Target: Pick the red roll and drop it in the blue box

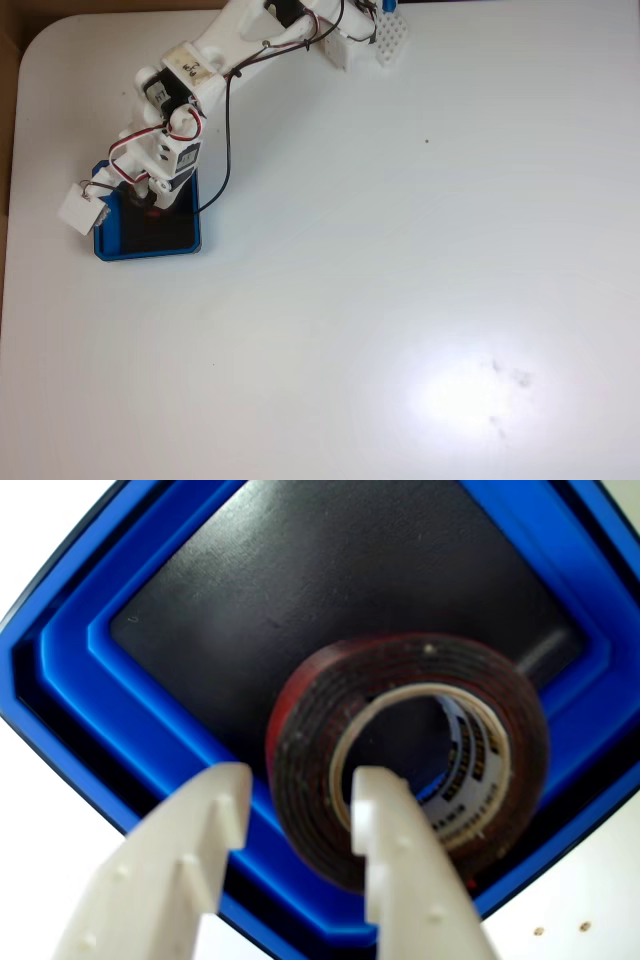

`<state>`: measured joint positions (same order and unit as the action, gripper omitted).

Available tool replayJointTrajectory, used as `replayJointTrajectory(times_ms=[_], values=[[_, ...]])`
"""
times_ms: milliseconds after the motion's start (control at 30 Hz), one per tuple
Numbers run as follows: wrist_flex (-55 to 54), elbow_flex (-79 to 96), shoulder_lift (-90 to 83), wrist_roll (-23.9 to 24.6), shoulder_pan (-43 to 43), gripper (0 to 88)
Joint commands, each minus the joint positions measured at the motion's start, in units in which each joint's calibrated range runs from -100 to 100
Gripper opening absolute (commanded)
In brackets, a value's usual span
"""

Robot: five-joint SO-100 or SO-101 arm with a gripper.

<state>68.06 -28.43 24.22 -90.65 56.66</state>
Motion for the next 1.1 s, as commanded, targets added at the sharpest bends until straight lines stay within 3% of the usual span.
replayJointTrajectory(times_ms=[0,600,1067], values=[[0.34,-4.09,-0.55,0.29,0.26,15.7],[-0.41,-0.05,-6.83,0.29,0.36,16.6],[-2.55,32.56,-35.34,0.38,-12.35,16.6]])
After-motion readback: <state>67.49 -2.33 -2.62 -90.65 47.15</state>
